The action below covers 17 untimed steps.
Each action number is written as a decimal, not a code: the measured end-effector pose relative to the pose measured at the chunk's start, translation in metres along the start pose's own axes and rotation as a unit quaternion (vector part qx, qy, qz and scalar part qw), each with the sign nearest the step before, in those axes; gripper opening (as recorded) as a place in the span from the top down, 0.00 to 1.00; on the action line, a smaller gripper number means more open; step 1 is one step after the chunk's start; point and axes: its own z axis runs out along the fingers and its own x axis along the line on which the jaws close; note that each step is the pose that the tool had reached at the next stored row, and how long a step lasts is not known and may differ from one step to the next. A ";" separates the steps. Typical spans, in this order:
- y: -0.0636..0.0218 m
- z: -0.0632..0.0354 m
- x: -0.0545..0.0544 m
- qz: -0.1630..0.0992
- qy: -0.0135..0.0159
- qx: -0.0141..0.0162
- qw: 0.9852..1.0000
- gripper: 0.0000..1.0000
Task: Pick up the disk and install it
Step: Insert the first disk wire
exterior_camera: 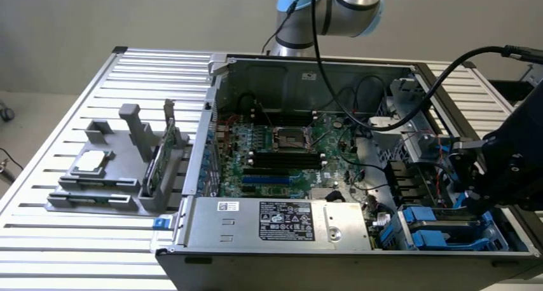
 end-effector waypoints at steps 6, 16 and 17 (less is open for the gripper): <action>-0.0004 -0.0008 0.000 0.005 0.007 -0.010 1.000 0.89; -0.0004 -0.0009 0.000 0.039 0.013 -0.026 0.999 0.89; -0.0004 -0.0009 0.000 0.044 0.014 -0.028 0.999 0.89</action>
